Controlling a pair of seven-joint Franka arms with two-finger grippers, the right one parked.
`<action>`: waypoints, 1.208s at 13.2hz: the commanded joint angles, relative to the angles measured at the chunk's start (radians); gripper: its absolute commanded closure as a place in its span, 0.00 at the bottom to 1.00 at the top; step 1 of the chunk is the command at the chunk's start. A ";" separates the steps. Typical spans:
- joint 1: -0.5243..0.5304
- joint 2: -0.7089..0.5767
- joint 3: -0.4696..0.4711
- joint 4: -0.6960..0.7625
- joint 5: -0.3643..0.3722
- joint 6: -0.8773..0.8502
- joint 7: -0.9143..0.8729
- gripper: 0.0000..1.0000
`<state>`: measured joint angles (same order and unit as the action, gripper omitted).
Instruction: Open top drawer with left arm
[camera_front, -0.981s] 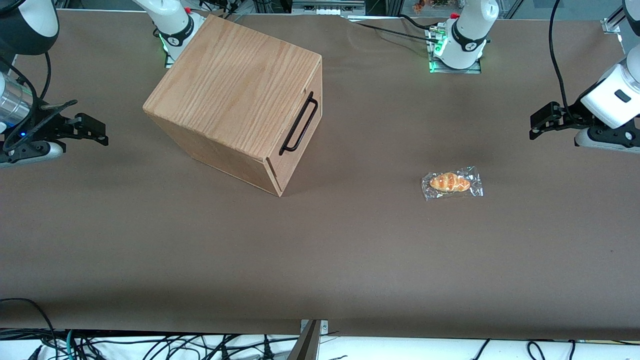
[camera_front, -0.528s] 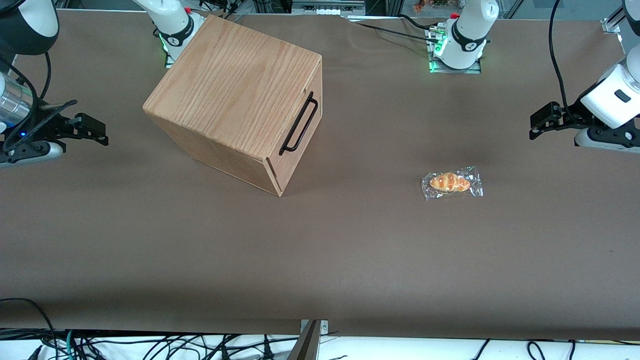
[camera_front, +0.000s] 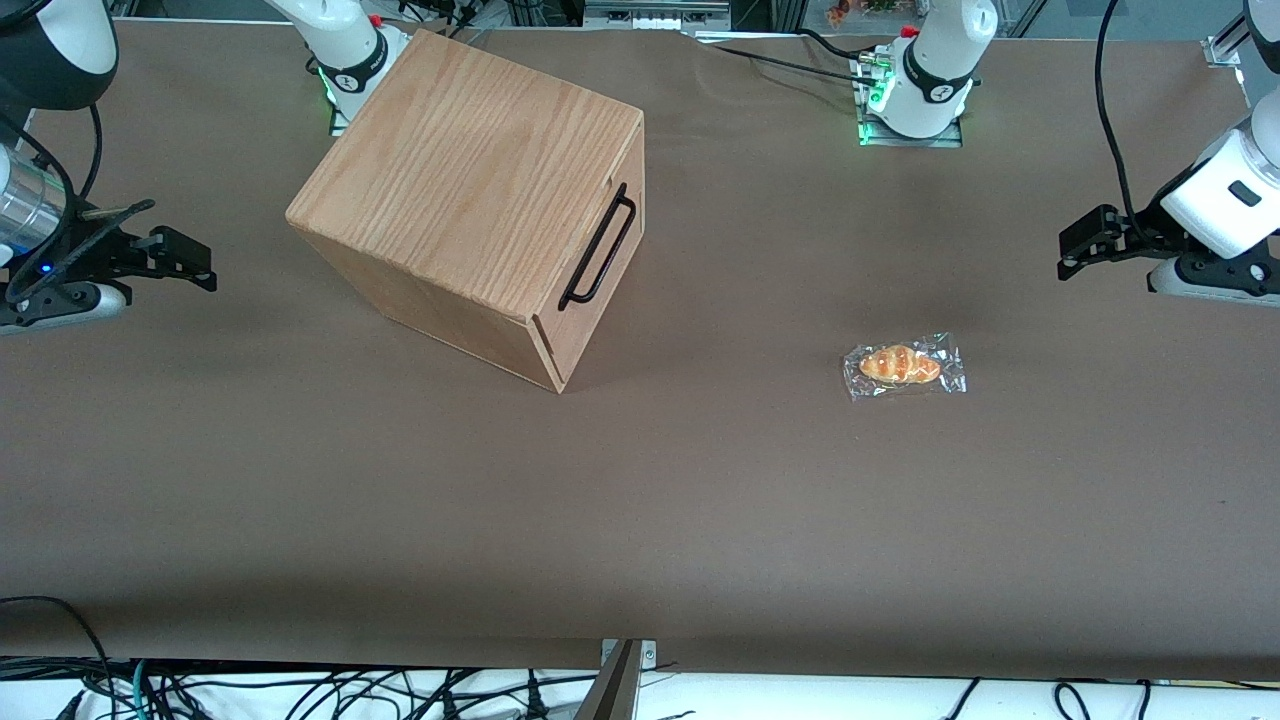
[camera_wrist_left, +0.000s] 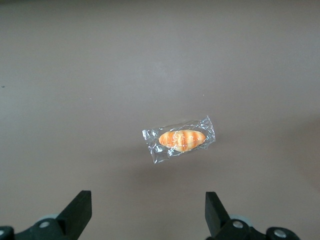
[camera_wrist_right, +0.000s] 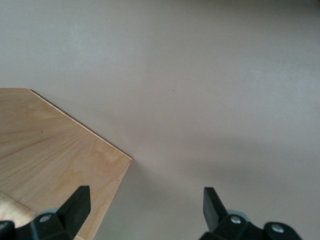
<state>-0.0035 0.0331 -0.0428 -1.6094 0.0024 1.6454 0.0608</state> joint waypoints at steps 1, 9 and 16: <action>0.002 -0.004 -0.002 0.002 -0.019 -0.006 -0.010 0.00; -0.096 0.122 -0.005 0.008 -0.126 -0.004 -0.035 0.00; -0.355 0.321 -0.003 0.075 -0.436 0.049 -0.108 0.00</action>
<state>-0.3102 0.3059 -0.0581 -1.6001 -0.3742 1.6820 -0.0090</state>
